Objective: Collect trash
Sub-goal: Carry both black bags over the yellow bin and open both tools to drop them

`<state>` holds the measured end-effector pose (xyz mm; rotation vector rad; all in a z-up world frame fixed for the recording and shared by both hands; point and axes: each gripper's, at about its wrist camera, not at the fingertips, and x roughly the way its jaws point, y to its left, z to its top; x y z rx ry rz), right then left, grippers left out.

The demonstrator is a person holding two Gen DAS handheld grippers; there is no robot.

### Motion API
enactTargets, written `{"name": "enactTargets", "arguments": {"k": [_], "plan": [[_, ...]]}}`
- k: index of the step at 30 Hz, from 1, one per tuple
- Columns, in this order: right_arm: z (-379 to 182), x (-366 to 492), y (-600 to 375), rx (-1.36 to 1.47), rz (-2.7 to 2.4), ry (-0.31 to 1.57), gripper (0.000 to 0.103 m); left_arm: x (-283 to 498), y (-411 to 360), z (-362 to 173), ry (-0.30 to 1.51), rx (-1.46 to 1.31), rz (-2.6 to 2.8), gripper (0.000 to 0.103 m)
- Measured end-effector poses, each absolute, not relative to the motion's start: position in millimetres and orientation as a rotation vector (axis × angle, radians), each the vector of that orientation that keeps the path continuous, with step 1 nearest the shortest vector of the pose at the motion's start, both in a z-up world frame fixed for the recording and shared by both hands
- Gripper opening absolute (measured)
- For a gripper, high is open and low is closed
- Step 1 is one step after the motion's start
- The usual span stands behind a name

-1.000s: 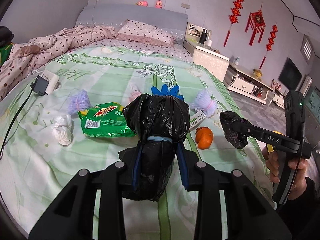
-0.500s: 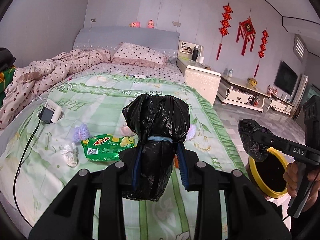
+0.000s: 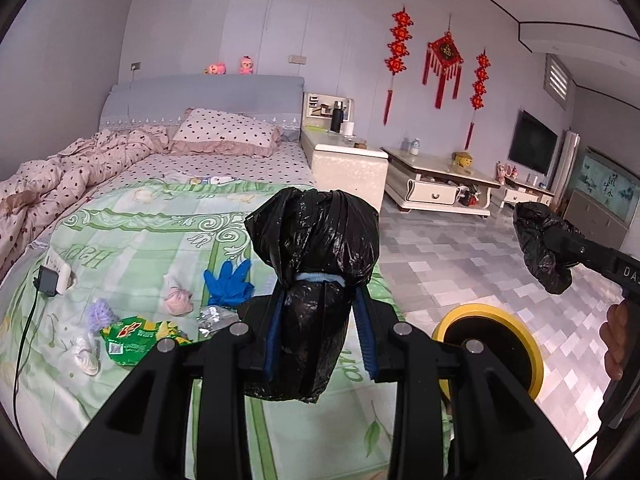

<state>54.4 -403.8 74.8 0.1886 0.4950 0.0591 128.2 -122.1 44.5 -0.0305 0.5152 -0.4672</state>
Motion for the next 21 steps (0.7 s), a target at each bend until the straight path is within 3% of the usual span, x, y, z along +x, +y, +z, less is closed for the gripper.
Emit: {"name": "enactTargets", "arguments": {"k": [9,21], "plan": [[80.2,33.5,-469.6,0.212,-0.086,0.469,0.035,134.0,-223.6,52.9,0.544,0.042,-0.575,0.031],[46.5,21.9,-535.2,0.278,-0.219,0.504,0.035,140.0,-343.7,17.8,0.634,0.098,-0.718,0.032]]}}
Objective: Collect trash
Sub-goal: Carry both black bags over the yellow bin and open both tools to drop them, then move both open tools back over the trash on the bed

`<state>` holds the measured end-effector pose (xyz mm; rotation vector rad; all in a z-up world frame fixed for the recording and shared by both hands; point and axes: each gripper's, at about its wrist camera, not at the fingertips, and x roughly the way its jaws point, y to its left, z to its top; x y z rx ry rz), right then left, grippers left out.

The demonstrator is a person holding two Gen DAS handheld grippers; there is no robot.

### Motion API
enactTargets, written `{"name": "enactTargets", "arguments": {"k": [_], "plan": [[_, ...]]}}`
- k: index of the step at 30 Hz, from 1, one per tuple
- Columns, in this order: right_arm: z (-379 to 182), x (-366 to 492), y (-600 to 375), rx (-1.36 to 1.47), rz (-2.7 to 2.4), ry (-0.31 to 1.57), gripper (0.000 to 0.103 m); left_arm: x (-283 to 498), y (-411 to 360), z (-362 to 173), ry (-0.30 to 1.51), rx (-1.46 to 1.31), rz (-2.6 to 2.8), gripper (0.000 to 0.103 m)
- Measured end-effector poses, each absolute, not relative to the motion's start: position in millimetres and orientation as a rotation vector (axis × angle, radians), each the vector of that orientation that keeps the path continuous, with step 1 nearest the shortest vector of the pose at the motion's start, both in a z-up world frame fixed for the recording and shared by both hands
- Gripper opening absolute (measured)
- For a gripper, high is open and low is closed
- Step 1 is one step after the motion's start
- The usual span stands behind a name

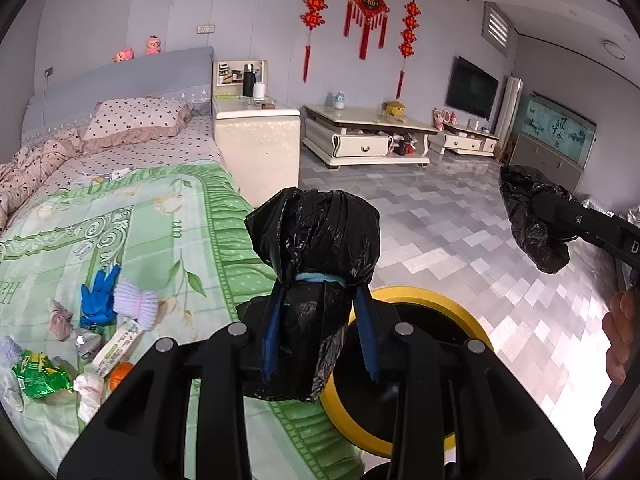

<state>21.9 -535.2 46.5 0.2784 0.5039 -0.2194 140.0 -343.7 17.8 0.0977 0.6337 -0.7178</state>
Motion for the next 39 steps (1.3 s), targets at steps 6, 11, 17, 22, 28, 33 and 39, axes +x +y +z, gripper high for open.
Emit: {"name": "enactTargets", "arguments": {"k": [6,11,17,22,28,33,39], "plan": [[17.9,26.9,-559.5,0.337,-0.255,0.554,0.035,141.7,-380.2,-20.9,0.708,0.113,-0.764,0.032],[-4.6,34.6,-573.4,0.369,-0.276,0.598,0.035,145.5,-396.6,-50.7,0.767,0.128,-0.787,0.034],[-17.7,37.2,-582.3,0.396,-0.299,0.619,0.036,142.5,-399.7,-62.4,0.787,0.120,-0.811,0.047],[-16.8,32.9,-583.5,0.401,-0.321,0.613,0.046,140.8,-394.3,-58.3,0.770,0.094,-0.809,0.068],[-17.0,30.5,-583.9,0.407,-0.344,0.616,0.058,146.7,-378.4,-54.8,0.760,0.071,-0.781,0.081],[-17.4,28.9,-578.5,0.409,-0.338,0.620,0.062,150.5,-357.8,-51.4,0.737,0.070,-0.734,0.087],[-13.0,31.6,-560.2,0.393,-0.297,0.620,0.067,154.1,-325.1,-43.2,0.703,0.067,-0.675,0.091]]}}
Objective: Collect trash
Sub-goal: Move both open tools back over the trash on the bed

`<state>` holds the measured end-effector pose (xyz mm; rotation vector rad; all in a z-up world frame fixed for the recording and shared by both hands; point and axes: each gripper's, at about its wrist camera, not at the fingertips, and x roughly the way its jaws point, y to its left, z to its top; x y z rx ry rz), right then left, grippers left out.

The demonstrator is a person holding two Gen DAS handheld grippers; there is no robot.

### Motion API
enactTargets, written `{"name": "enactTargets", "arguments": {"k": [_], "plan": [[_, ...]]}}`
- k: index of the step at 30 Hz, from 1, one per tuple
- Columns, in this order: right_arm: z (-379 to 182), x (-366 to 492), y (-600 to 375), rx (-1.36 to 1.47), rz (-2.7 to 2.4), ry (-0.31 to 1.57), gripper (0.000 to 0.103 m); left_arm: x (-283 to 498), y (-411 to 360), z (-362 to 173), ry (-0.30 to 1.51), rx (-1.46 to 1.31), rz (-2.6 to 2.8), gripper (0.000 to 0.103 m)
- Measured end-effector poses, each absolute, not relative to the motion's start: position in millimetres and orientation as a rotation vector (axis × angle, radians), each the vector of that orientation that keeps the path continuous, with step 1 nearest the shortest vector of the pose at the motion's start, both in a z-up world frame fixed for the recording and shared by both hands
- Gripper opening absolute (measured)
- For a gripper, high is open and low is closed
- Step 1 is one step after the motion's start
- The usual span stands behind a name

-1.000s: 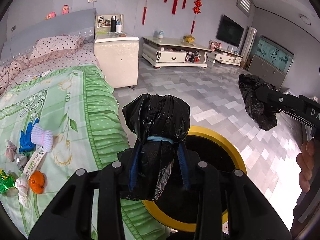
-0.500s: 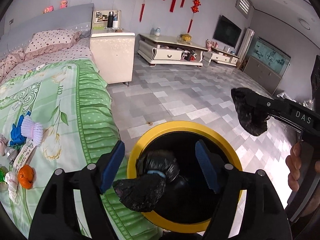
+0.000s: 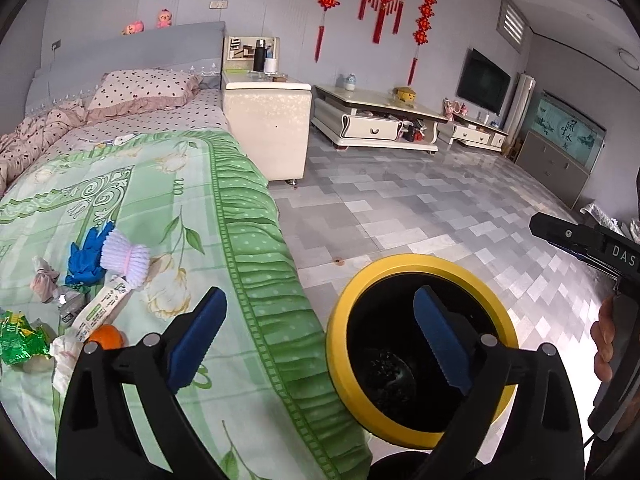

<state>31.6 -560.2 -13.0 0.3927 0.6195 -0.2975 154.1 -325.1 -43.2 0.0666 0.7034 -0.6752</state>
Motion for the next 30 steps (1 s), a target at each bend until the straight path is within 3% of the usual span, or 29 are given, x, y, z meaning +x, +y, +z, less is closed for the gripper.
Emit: {"name": "enactTargets", "arguments": {"k": [15,30], "plan": [[17.0,56.8,-473.5,0.301,-0.146,0.600,0.075,172.8,-209.6,-27.0,0.642,0.065,-0.466,0.092],[19.8,101.2,-369.1,0.220,0.061,0.632,0.075,199.4,-63.7,-43.8,0.655,0.023,-0.195,0.092]]}}
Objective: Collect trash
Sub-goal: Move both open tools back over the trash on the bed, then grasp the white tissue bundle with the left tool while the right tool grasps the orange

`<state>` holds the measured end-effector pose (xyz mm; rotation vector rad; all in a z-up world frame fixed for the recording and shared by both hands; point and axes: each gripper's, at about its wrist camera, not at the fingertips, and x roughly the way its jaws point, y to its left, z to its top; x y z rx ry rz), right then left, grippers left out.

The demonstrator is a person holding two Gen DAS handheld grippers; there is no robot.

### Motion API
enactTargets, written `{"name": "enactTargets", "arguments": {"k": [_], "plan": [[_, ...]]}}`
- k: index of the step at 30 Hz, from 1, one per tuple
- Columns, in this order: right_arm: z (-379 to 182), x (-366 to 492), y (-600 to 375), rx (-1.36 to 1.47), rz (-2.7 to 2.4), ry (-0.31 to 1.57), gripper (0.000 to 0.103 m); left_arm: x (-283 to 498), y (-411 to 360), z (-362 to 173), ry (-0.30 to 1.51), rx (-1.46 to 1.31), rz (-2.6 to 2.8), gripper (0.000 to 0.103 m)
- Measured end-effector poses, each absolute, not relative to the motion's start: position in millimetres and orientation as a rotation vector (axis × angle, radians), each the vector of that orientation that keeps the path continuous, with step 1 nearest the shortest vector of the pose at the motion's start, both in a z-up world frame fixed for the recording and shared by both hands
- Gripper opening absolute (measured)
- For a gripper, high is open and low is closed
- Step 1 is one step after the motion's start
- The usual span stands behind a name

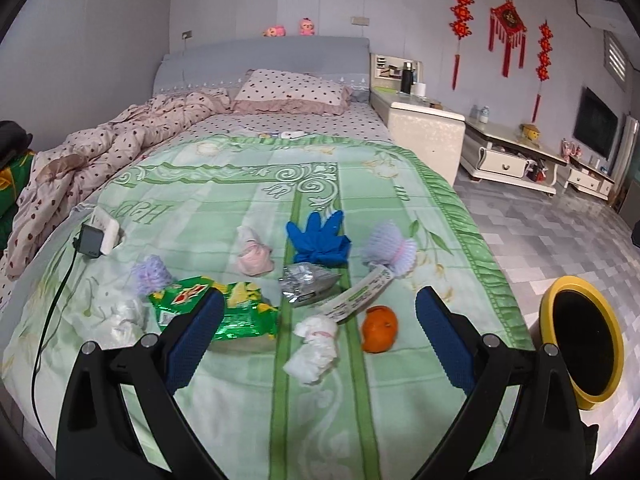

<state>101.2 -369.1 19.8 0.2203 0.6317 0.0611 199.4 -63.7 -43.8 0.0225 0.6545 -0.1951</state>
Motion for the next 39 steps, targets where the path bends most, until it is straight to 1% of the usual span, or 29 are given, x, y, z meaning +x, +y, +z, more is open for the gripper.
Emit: {"name": "enactTargets", "arguments": {"k": [9,20,31,39], "plan": [[-7.9,135.2,-303.2,0.165,0.156,0.702,0.075,218.2,27.2,-64.8,0.677,-0.011,-0.026,0.092],[-67.2,190.1,-246.6,0.111,0.202,0.831,0.075,239.2,108.9,-108.6,0.733,-0.035,0.116,0.092],[-117.8,231.6,-219.5,0.069,0.192,0.920,0.075,262.7,161.5,-151.1,0.792,-0.088,0.184,0.092],[-142.6,251.4,-207.4,0.046,0.194,0.961,0.075,281.9,171.9,-173.3,0.822,-0.120,0.164,0.092]]}}
